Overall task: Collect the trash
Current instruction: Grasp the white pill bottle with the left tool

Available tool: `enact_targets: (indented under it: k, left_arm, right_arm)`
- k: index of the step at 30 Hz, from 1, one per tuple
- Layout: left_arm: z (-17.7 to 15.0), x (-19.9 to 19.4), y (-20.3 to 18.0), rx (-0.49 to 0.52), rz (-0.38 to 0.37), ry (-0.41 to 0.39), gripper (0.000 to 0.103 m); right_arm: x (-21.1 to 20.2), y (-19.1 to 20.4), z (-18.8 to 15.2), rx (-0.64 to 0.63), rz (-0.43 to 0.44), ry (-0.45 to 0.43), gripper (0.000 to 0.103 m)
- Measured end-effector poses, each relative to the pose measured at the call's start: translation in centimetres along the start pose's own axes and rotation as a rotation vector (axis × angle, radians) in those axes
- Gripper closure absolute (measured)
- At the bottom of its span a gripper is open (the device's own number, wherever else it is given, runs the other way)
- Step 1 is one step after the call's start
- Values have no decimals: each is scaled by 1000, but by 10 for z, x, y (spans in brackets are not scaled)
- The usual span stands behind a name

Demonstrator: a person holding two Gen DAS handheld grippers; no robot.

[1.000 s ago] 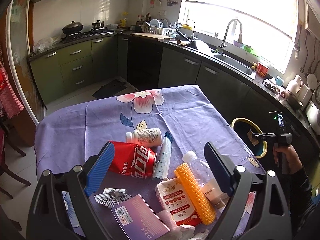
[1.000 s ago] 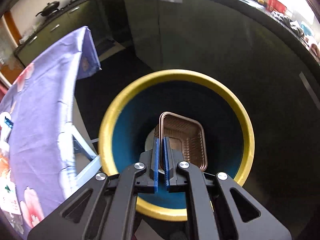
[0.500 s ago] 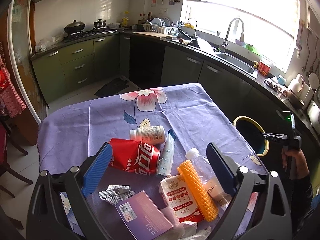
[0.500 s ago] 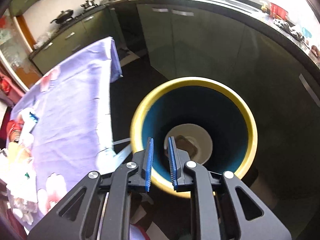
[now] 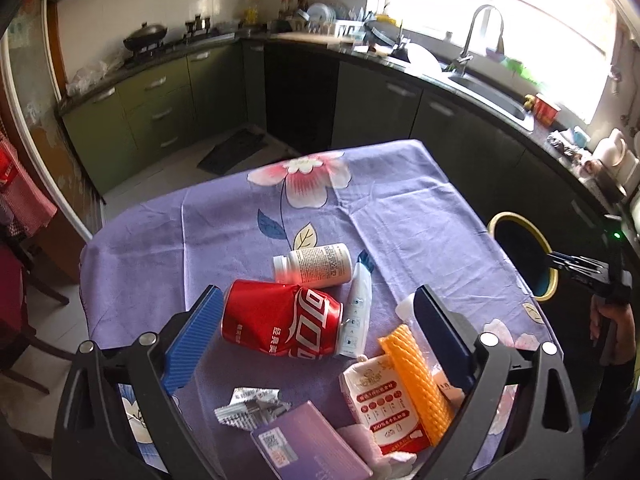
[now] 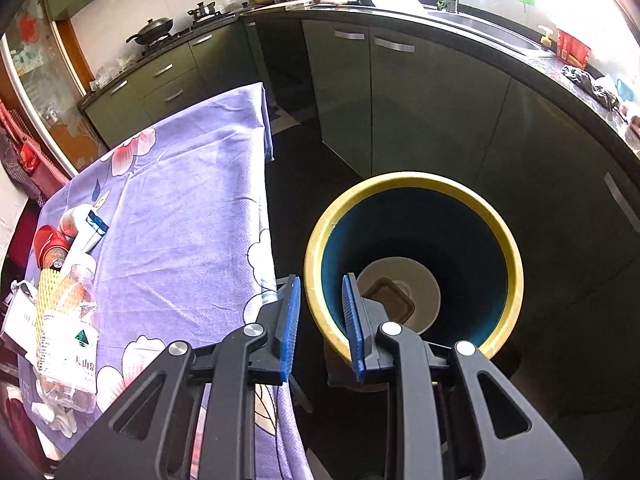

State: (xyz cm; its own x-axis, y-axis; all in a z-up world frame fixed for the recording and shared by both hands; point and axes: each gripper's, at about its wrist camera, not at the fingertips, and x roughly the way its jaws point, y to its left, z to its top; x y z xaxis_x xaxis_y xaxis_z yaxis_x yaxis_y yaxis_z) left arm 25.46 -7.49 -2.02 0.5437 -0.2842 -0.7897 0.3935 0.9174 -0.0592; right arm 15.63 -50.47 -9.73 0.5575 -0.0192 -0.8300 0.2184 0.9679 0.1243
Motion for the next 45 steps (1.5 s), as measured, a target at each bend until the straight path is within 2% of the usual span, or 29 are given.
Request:
enact_targets:
  k: [2, 4, 6, 9, 14, 20, 28, 32, 35, 37, 38, 45]
  left_arm:
    - [10, 16, -4, -2, -3, 50, 11]
    - [22, 39, -11, -18, 32, 112, 11]
    - [29, 61, -16, -31, 37, 178, 10]
    - [33, 95, -16, -92, 43, 276, 10]
    - [40, 132, -7, -178, 82, 345, 10]
    - [46, 157, 3, -222, 116, 387, 10]
    - [46, 171, 7, -216, 155, 421, 16]
    - [45, 174, 8, -207, 157, 431, 16]
    - [38, 185, 11, -234, 129, 486, 17]
    - [36, 188, 10, -225, 134, 488, 18]
    - [34, 190, 9, -218, 132, 487, 23]
    - [32, 181, 12, -202, 117, 459, 23]
  right_arm:
    - [5, 2, 1, -2, 1, 3, 79]
    - [10, 3, 2, -1, 5, 10, 79]
    - [14, 4, 2, -3, 11, 15, 78]
    - [18, 3, 3, -9, 21, 20, 78]
    - [21, 5, 4, -16, 42, 18, 78]
    - [23, 5, 6, -19, 59, 14, 76]
    - [23, 4, 5, -18, 73, 9, 75]
    - [23, 1, 2, -11, 74, 9, 75]
    - [24, 1, 0, -11, 75, 16, 75]
    - [25, 2, -1, -13, 76, 18, 75]
    - [25, 2, -1, -13, 77, 19, 75]
    - [21, 1, -2, -8, 85, 6, 75]
